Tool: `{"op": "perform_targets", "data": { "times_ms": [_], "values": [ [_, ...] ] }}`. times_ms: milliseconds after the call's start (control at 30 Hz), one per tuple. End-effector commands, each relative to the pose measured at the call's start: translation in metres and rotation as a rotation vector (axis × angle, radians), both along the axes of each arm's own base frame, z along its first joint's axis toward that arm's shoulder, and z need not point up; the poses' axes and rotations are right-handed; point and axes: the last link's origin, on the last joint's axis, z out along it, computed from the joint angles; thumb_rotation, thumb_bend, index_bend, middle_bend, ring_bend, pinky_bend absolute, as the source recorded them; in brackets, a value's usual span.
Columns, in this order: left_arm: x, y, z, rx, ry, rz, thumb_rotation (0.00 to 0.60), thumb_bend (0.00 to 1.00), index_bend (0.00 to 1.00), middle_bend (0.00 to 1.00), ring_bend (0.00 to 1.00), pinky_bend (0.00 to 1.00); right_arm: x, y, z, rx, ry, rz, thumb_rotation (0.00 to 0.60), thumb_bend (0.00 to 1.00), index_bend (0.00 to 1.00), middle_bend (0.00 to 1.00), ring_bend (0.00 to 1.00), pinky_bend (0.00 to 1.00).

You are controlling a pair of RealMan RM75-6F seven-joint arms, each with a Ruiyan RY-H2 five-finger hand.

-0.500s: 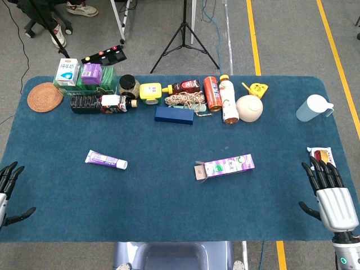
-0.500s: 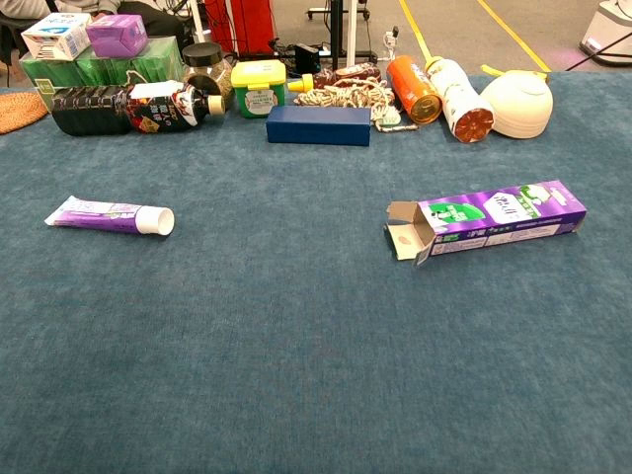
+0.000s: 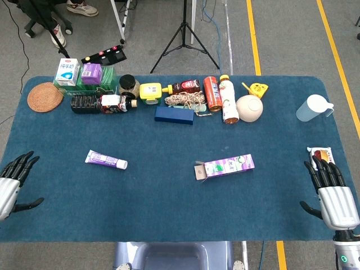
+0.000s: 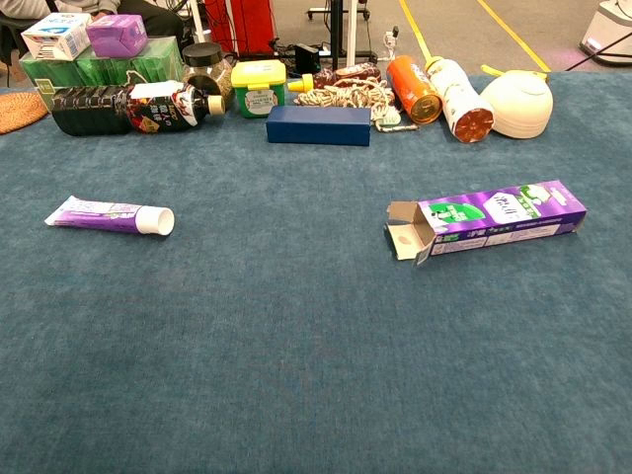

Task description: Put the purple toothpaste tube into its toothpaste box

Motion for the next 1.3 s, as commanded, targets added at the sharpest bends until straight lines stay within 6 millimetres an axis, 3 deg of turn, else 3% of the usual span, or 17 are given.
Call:
{"op": "perform_targets", "data": {
  "times_ms": [33,200,367,1000,1300],
  "values": [
    [-0.006,0.046,-0.005,-0.095,0.058,-0.035,0.600,0.02,0.00,0.00,0.00,0.11,0.001,-0.001,0.000,0.005,0.001,-0.007,0.600,0.00,0.00,0.00,0.02,0.06],
    [-0.012,0.081,-0.019,-0.145,0.131,-0.001,0.600,0.06,0.00,0.00,0.00,0.11,0.001,-0.002,0.000,0.004,0.000,-0.010,0.600,0.00,0.00,0.00,0.02,0.06],
    [-0.001,0.106,-0.040,-0.174,0.172,-0.050,0.600,0.06,0.00,0.00,0.00,0.11,0.001,-0.001,0.000,0.007,-0.005,-0.011,0.600,0.00,0.00,0.00,0.02,0.06],
    [0.038,0.142,-0.094,-0.266,0.266,-0.114,0.600,0.07,0.05,0.00,0.00,0.19,0.001,-0.002,-0.004,0.037,-0.015,-0.030,0.600,0.00,0.01,0.00,0.04,0.06],
    [0.052,0.153,-0.117,-0.265,0.278,-0.095,0.600,0.11,0.18,0.02,0.01,0.22,0.002,-0.001,-0.004,0.046,-0.023,-0.030,0.600,0.00,0.02,0.00,0.04,0.06]
  ]
}}
